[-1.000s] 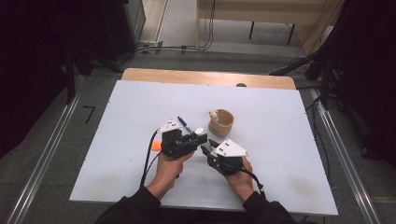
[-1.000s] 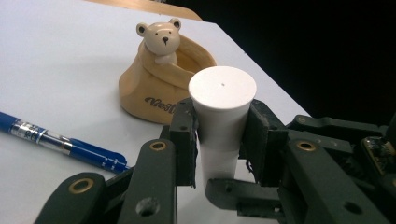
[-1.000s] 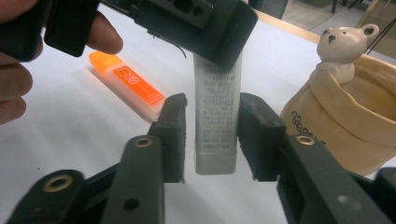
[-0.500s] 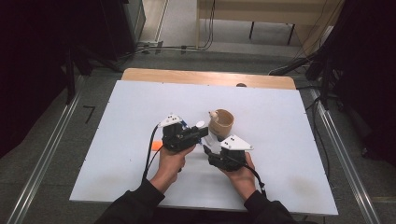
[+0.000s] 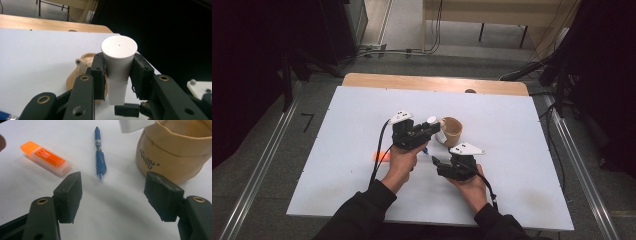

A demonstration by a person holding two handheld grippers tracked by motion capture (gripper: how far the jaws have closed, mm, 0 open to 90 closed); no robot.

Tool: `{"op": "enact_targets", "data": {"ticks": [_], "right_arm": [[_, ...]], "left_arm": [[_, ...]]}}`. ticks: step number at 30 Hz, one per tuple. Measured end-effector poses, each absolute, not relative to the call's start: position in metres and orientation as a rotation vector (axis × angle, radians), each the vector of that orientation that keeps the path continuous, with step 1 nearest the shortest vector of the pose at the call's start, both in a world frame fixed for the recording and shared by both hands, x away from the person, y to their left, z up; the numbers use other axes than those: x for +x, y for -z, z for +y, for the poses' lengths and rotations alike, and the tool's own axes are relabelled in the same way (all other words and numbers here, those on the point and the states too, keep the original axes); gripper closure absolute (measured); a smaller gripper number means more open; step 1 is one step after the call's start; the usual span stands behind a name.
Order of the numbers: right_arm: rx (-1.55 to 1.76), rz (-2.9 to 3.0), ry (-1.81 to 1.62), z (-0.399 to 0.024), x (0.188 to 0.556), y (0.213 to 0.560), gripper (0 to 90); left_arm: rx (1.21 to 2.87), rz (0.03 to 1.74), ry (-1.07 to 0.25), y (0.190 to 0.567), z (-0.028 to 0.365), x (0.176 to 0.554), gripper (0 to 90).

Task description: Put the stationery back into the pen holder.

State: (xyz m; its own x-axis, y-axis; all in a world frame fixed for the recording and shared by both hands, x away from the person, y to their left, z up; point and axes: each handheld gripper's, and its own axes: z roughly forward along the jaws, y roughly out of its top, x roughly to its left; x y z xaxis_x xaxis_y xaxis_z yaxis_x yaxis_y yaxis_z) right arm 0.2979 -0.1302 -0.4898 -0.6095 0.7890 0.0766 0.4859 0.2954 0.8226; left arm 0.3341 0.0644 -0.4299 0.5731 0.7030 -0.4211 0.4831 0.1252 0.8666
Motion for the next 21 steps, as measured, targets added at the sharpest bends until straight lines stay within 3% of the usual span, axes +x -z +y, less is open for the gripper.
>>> {"op": "enact_targets", "data": {"ticks": [21], "right_arm": [[1.151, 2.217, -1.249, -0.133, 0.298, 0.488, 27.8]], "left_arm": [[1.538, 1.037, -0.244, 0.419, 0.033, 0.372, 67.1]]}}
